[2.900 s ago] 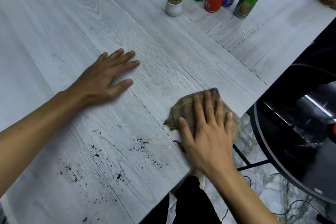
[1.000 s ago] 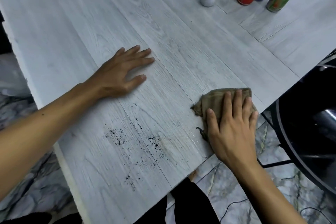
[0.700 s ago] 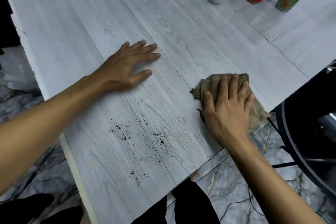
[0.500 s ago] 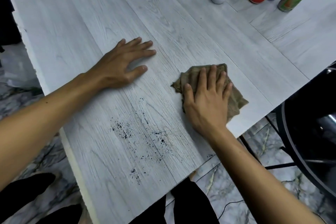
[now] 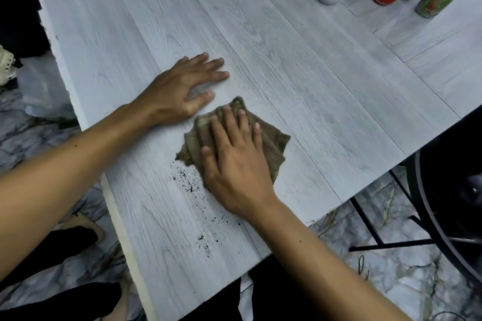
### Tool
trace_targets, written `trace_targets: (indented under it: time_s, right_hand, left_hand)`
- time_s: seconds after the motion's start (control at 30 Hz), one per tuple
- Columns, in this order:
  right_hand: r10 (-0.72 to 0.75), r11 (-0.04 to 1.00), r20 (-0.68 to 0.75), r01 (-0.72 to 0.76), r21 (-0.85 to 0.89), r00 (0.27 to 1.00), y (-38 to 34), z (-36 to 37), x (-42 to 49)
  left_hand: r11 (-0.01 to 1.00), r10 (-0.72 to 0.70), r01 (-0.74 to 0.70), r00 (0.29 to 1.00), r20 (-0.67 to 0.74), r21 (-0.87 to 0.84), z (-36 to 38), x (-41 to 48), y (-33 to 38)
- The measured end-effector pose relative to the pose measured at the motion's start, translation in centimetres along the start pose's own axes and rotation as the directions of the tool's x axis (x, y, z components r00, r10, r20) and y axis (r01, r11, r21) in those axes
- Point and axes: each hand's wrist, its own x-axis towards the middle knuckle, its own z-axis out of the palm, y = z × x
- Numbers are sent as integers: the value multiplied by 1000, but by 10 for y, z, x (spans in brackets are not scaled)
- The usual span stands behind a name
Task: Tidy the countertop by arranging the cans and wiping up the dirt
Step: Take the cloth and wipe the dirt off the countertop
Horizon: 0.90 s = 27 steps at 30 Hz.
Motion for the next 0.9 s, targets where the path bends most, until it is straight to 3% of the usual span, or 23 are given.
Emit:
trace_targets:
  time_s: [0.2,0.63,0.77,0.9]
  right_hand:
    - [-83,986,25,85,-146,996,-6,14,-25]
    - [-83,971,75,97,-218,994,8,13,-101]
    - [-19,972,1,18,-236,1000,24,2,-123]
    - [155,964,-76,-168,-204,985,46,-15,-127]
  left_hand:
    - [999,9,-9,1000,-12,37,2,-9,4]
    - [998,17,-17,1000,0,61,7,-25,10]
    - [998,19,-19,1000,-2,67,7,-30,12]
    - [997,7,-7,1000,-1,75,7,-33,15]
